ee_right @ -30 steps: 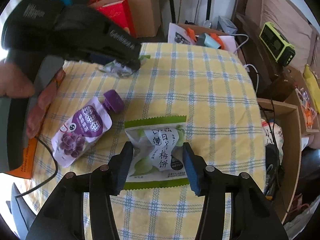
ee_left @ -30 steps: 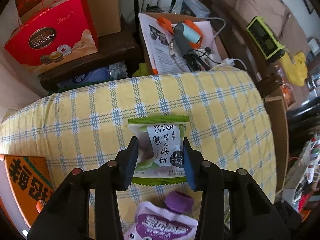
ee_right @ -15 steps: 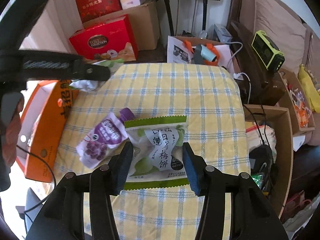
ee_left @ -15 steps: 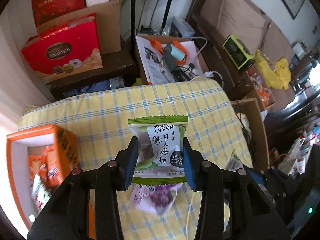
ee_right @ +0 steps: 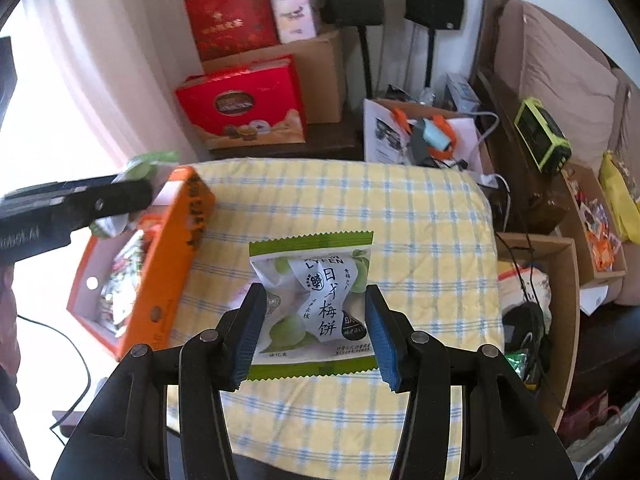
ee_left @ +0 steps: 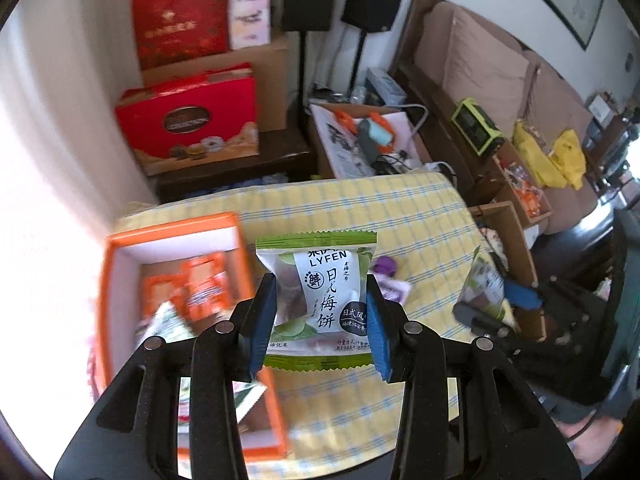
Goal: Organize objects
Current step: 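Carry the LYFEN packet with the left gripper into the orange box and release, then move the left gripper back over the table to the purple jelly pouch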
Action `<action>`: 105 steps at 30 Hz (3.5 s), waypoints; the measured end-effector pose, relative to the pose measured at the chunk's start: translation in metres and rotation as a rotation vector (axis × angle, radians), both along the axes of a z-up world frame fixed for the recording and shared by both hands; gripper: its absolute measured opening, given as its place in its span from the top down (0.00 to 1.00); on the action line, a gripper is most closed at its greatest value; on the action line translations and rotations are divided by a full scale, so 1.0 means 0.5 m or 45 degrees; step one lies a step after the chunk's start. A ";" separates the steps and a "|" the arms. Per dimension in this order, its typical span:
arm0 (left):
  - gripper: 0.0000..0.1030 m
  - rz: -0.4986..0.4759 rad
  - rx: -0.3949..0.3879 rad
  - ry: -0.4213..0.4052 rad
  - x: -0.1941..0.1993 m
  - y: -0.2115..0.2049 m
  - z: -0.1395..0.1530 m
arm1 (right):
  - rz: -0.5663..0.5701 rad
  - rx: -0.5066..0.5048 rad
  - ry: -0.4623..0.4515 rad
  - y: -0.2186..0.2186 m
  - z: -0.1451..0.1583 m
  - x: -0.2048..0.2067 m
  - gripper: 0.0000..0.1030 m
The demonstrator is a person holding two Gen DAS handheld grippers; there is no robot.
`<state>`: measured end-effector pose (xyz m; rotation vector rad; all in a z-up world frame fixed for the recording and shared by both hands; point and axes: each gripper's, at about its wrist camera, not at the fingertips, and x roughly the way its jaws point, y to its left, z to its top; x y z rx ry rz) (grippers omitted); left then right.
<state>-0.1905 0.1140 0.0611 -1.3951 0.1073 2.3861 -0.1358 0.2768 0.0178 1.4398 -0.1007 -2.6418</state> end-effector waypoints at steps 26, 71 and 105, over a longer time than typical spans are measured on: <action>0.62 0.264 -0.018 -0.066 0.049 -0.309 -0.091 | 0.231 -0.080 -0.060 -0.312 -0.019 -0.071 0.51; 0.22 0.209 0.049 -0.095 0.047 -0.207 -0.115 | 0.020 -0.028 -0.058 -0.156 -0.036 -0.061 0.29; 0.03 -0.077 -0.092 -0.076 0.044 0.087 -0.176 | -0.219 -0.025 -0.131 0.068 -0.108 -0.099 0.00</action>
